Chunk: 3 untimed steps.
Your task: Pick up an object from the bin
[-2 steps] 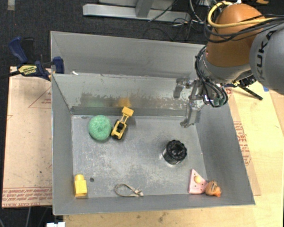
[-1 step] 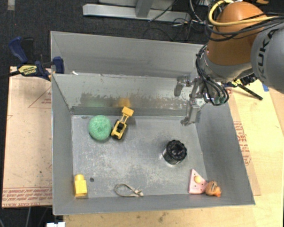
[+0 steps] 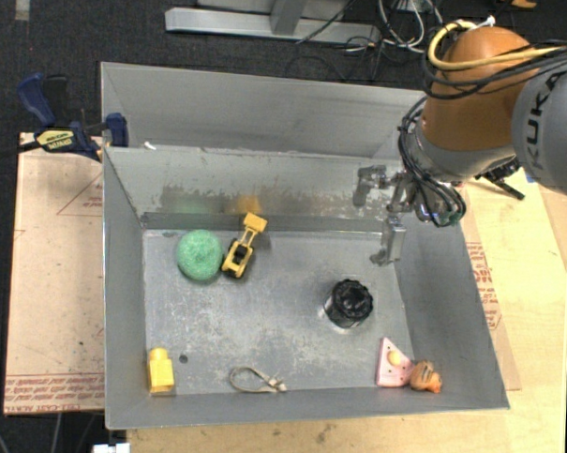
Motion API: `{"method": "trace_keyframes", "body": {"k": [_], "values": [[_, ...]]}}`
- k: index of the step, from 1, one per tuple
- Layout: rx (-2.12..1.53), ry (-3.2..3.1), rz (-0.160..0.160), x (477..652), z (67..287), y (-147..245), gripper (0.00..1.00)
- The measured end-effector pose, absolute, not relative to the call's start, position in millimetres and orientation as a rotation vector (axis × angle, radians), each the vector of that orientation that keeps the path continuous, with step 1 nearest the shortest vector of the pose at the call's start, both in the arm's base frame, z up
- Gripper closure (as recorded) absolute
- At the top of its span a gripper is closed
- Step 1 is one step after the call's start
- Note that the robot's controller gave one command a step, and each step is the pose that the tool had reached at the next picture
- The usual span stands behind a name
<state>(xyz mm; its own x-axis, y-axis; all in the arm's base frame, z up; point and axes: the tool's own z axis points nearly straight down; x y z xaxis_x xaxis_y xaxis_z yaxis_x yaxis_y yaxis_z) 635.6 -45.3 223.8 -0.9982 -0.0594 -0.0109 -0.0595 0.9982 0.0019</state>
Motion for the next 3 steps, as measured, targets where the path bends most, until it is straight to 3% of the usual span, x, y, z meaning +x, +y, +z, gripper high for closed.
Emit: {"method": "trace_keyframes", "body": {"k": [1, 2, 3], "values": [[-0.101, 3.138, -0.001, 625.3, 186.5, -74.3, 0.0], [0.084, 3.138, 0.002, 595.8, 175.2, -74.4, 0.0], [-0.014, 3.141, 0.001, 591.6, 161.2, -60.5, 0.0]]}}
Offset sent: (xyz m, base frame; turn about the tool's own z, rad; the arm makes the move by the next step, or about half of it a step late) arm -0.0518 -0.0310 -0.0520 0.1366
